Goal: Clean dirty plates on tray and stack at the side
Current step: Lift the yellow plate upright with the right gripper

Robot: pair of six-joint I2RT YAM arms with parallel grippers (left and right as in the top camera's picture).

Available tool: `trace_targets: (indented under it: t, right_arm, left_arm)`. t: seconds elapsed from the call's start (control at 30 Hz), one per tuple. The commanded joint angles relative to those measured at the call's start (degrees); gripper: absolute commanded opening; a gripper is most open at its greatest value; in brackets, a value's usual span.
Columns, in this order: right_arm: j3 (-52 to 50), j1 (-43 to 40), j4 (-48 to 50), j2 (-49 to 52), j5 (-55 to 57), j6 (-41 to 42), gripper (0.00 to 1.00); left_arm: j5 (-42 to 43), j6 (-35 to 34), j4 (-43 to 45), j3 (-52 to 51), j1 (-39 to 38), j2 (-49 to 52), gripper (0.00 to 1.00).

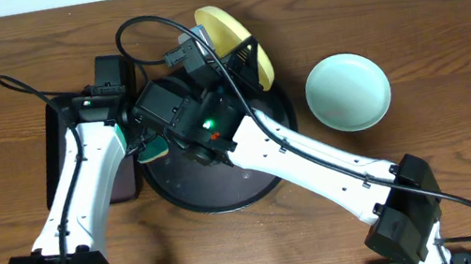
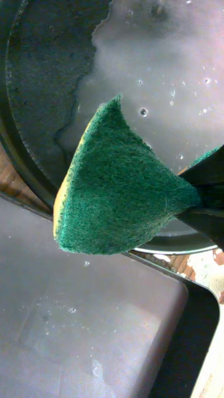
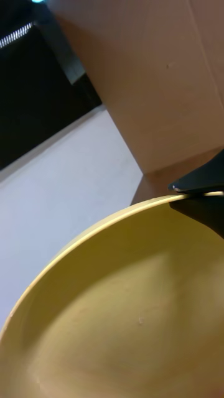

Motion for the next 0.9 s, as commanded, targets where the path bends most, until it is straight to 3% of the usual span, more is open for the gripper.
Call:
trace_targets:
  t: [0.0,0.87]
  right_arm:
    - [0.5,1.1,0.3,-2.6,5.7,1.1,0.01]
    - [0.5,1.2,0.3,-3.9,1.0,1.1,0.01]
  left_arm:
    - [-0.1,-0.1,0.1,0.5,0.0,0.1,0.08]
    - [-0.1,-0.1,0.3,0.5,0.1,0.1,0.07]
